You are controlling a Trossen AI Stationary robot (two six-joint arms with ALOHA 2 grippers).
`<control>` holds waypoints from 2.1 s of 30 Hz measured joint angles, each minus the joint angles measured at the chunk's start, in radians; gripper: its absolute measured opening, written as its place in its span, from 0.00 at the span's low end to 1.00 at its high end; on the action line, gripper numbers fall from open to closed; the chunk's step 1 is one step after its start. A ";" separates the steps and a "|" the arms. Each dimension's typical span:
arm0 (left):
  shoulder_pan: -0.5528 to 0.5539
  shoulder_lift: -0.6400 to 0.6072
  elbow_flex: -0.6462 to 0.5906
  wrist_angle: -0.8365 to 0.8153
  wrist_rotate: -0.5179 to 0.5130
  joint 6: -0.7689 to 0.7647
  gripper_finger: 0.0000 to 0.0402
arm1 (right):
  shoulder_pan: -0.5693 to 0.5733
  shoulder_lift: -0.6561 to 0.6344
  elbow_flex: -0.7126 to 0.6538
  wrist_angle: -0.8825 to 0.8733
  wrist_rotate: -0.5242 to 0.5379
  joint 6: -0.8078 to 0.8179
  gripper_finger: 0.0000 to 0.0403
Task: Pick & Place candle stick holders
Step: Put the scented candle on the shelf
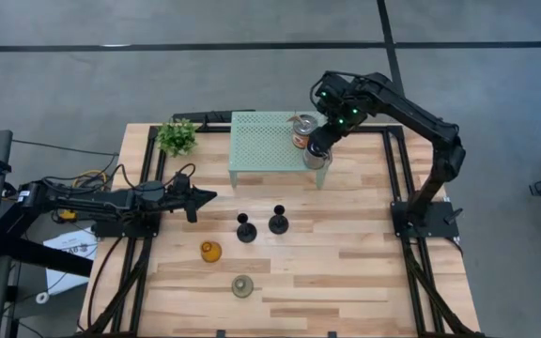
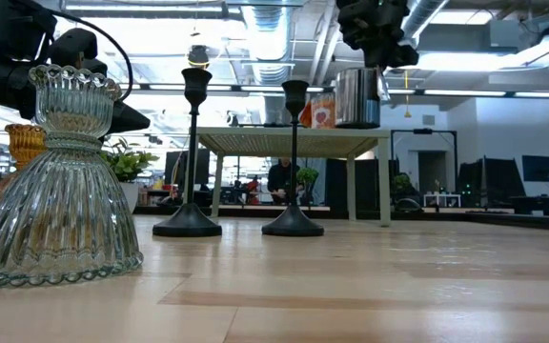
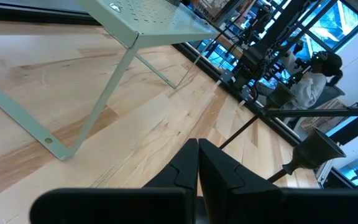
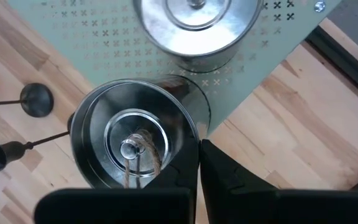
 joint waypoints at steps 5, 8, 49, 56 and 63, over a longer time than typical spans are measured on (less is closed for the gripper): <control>0.000 0.000 0.000 0.000 0.000 0.000 0.03 | -0.002 0.020 0.000 -0.006 -0.013 -0.022 0.00; 0.000 0.000 0.000 0.000 0.000 0.000 0.03 | 0.001 0.027 0.000 0.005 -0.010 -0.023 0.00; 0.000 0.045 0.000 0.006 0.000 0.000 0.03 | -0.042 0.069 0.003 0.056 -0.050 -0.044 0.00; 0.000 0.045 0.000 0.008 0.000 0.000 0.03 | -0.036 0.065 0.024 0.064 -0.010 -0.043 0.01; 0.000 0.045 0.000 0.008 0.000 0.000 0.03 | -0.037 0.064 0.068 0.056 -0.008 -0.041 0.10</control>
